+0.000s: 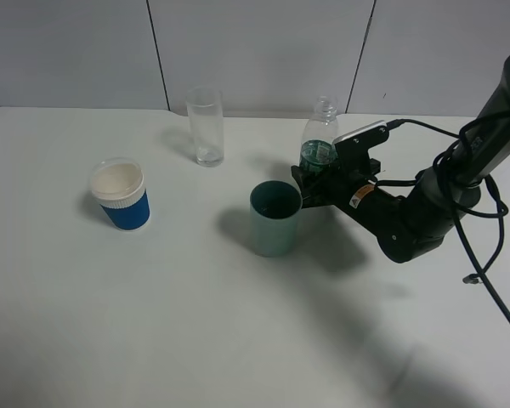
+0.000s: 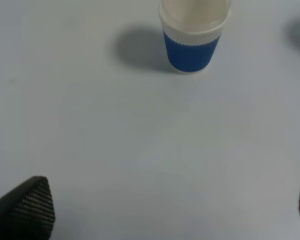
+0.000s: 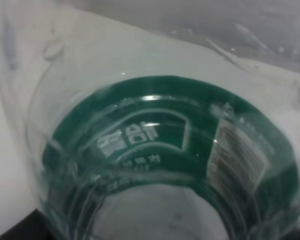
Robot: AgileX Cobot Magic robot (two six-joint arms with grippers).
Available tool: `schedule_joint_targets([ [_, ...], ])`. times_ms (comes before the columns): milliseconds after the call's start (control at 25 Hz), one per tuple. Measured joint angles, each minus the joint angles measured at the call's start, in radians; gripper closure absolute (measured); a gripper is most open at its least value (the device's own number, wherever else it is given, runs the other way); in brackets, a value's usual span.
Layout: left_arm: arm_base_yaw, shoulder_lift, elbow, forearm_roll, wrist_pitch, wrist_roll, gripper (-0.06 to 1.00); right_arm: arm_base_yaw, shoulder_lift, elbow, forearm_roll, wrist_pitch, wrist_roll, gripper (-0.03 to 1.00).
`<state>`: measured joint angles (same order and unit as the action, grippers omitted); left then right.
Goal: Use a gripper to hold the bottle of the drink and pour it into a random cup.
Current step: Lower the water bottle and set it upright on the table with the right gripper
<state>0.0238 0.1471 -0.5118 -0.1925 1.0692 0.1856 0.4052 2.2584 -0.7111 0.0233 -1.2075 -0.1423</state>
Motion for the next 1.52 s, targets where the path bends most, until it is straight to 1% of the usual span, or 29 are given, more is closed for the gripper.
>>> schedule_joint_targets([
  [240, 0.0, 0.0, 0.0, 0.0, 0.0, 0.0, -0.05, 0.0, 0.016, -0.009, 0.0, 0.0, 0.0, 0.43],
  [400, 0.0, 0.0, 0.0, 0.0, 0.0, 0.0, -0.05, 0.0, 0.032, -0.023, -0.023, -0.01, 0.0, 0.43],
  [720, 0.0, 0.0, 0.0, 0.0, 0.0, -0.001, -0.05, 0.0, 0.037, -0.024, -0.018, -0.02, -0.029, 0.43],
  [1240, 0.0, 0.0, 0.0, 0.0, 0.0, -0.001, -0.05, 0.0, 0.037, -0.024, -0.012, -0.021, -0.029, 0.43],
  [1400, 0.0, 0.0, 0.0, 0.0, 0.0, -0.001, -0.05, 0.0, 0.037, -0.024, -0.012, -0.021, -0.03, 0.39],
  [1520, 0.0, 0.0, 0.0, 0.0, 0.0, -0.001, -0.05, 0.0, 0.038, -0.024, -0.011, -0.016, -0.03, 0.32],
])
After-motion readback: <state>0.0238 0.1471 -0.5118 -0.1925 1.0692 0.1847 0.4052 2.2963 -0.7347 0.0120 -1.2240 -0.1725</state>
